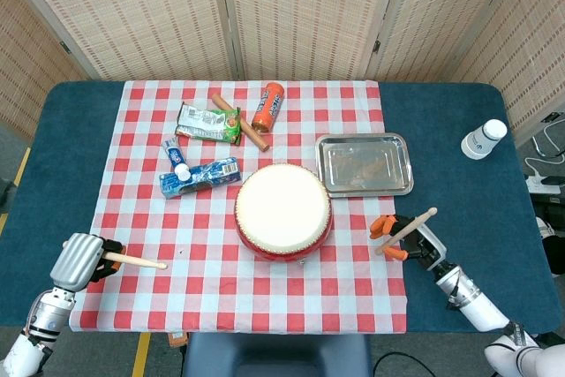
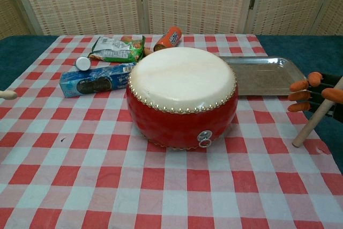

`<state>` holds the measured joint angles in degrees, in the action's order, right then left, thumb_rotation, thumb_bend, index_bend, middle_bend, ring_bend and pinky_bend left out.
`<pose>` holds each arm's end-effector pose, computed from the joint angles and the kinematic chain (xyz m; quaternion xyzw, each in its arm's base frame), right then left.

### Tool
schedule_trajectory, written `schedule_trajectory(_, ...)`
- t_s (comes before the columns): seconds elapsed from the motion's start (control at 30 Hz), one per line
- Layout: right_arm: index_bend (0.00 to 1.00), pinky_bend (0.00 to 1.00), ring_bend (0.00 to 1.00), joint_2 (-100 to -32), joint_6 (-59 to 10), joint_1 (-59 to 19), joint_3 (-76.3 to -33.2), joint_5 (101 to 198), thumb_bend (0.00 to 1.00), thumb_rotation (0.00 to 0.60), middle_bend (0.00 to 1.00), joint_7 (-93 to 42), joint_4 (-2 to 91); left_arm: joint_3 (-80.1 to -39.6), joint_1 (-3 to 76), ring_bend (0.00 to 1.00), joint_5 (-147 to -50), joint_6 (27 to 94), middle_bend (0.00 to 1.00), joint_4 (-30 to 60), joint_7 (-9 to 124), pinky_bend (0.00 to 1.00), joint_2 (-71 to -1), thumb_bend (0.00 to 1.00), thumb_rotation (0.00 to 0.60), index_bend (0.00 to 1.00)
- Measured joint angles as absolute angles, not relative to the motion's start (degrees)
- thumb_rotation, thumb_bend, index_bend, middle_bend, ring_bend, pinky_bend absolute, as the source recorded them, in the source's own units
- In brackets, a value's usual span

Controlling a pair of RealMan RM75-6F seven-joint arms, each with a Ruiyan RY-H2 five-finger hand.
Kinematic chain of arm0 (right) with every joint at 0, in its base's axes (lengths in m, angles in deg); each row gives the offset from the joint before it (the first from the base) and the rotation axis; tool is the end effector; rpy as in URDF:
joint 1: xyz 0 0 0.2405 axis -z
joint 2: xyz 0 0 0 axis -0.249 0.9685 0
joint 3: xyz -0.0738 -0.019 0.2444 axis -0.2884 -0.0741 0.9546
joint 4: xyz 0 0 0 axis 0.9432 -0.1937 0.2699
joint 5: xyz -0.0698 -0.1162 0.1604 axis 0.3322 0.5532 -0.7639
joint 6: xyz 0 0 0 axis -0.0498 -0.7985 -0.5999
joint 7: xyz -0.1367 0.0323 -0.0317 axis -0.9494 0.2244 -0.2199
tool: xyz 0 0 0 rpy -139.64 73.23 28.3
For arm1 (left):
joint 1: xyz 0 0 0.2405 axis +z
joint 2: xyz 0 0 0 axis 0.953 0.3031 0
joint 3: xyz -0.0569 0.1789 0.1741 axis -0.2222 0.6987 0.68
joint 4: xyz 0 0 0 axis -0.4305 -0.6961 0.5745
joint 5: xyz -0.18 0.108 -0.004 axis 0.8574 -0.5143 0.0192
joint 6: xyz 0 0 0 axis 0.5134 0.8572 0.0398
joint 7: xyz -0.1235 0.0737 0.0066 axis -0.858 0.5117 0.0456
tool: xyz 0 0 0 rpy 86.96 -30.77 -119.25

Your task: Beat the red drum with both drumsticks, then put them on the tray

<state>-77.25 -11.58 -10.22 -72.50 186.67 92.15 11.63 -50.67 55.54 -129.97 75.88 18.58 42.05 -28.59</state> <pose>-0.3200 -0.2720 0.0124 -0.2823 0.7871 -0.5475 0.0318 -0.2993 0.2343 0.0903 -0.6618 -0.3999 -0.4489 0.4480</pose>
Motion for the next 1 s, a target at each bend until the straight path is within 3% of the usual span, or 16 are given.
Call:
schedule_trajectory(0.47, 0.71, 0.43, 0.44, -79.2, -16.0, -9.8, -74.6, 185.0, 0.0, 0.6, 0.52, 88.2, 11.6, -50.6, 55.4, 1.0, -130.2, 75.9, 1.0, 18.1, 41.6, 1.0, -28.9, 0.8, 0.6, 1.0)
schedule_trajectory(0.63, 0.92, 0.53, 0.6, -80.2, -17.5, -9.9, -74.3, 184.0, 0.0, 0.6, 0.69, 86.4, 11.5, -50.6, 55.5, 1.0, -130.2, 76.1, 1.0, 17.7, 41.1, 1.0, -29.0, 0.8, 0.6, 1.0)
schedule_trajectory(0.73, 0.99, 0.58, 0.66, -80.6, -18.6, -10.3, -74.0, 183.4, 0.0, 0.6, 0.76, 85.1, 11.8, -50.6, 55.6, 1.0, -130.1, 76.1, 1.0, 17.4, 40.8, 1.0, -29.1, 0.8, 0.6, 1.0)
schedule_trajectory(1.0, 1.0, 0.71, 0.83, -81.6, -20.7, -11.4, -73.0, 182.3, 0.0, 0.6, 0.91, 81.8, 13.2, -50.4, 55.8, 1.0, -129.9, 76.1, 1.0, 16.4, 39.7, 1.0, -29.4, 0.79, 0.6, 1.0)
